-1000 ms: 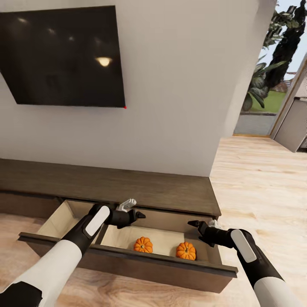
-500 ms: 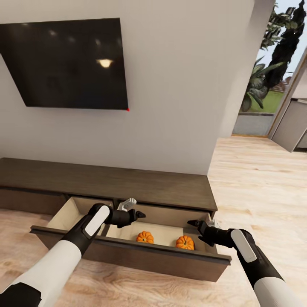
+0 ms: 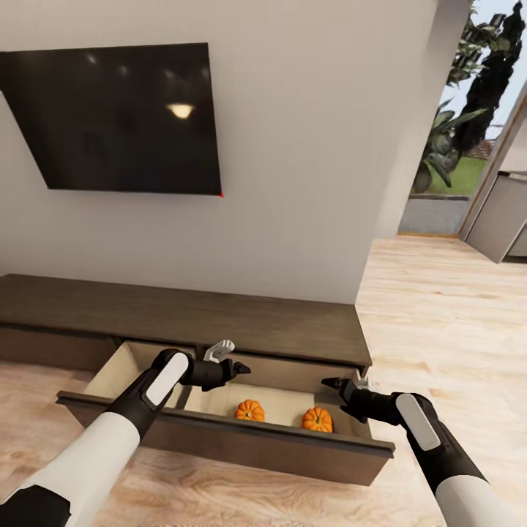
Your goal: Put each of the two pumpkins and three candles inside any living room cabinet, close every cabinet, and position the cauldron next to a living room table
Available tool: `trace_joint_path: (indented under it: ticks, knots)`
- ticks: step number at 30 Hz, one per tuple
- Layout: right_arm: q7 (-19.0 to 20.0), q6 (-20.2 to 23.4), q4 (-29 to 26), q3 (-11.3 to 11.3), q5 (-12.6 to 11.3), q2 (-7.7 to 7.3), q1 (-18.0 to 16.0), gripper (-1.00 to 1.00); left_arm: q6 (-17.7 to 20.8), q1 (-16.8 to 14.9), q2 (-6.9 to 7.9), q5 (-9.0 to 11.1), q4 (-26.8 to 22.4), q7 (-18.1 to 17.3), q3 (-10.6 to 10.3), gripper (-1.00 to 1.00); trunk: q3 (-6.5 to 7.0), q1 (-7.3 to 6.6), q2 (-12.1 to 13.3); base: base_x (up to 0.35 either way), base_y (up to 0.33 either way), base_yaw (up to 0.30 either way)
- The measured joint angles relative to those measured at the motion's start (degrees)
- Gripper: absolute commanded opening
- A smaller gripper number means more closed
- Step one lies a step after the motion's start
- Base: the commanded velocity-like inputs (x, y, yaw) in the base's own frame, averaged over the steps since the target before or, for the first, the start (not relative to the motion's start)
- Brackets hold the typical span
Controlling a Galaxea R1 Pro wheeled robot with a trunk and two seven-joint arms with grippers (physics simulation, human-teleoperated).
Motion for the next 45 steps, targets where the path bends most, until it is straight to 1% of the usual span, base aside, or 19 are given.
trace_joint_path:
  ticks: [5,11,16,20,26,34,40,45]
  knots:
    - [-0.05,-0.01,-0.04,1.06,-0.01,0.13,0.0,1.0,0.02,0.0,0.06,-0.01,0.0,0.0,0.0,1.0,0.9,-1.08,2.01,-0.264,0.119,0.0]
    - [-0.12,-0.01,-0.25,1.6,0.05,0.2,0.0,1.0,0.02,0.0,0.06,-0.01,0.0,0.0,0.12,1.0,1.98,-2.4,4.41,-0.296,0.134,0.006]
    - [-0.15,0.0,-0.32,1.7,0.19,0.5,-0.01,1.0,-0.04,0.01,0.13,-0.02,-0.02,0.0,0.29,1.0,2.21,-2.42,4.43,-0.196,0.077,0.134]
    - [-0.16,0.0,-0.34,1.72,0.41,0.63,-0.01,1.0,-0.03,0.02,0.19,0.04,-0.21,0.04,0.34,1.0,2.46,-2.44,4.43,0.0,0.017,0.209]
    - [-0.16,0.0,-0.35,1.73,0.56,0.69,-0.01,1.0,-0.07,0.02,0.27,0.0,-1.79,0.18,0.27,1.0,2.84,-2.44,4.43,0.002,0.004,0.228]
    - [-0.16,0.0,-0.33,1.73,0.58,0.7,-0.01,1.0,-0.07,0.02,0.28,-0.03,-1.95,0.23,0.27,1.0,3.32,-2.44,4.43,-0.01,0.0,0.235]
    - [-0.16,0.0,-0.36,1.8,0.56,0.89,-0.01,1.0,-0.07,0.02,0.28,-0.01,-1.96,0.24,0.33,1.0,3.65,-2.42,4.43,-0.175,0.0,0.236]
    - [-0.16,-0.03,-0.38,1.82,0.61,1.13,0.0,1.0,-0.08,0.01,0.27,0.04,-1.95,0.24,0.4,1.0,3.82,-2.41,4.43,-0.278,0.0,0.115]
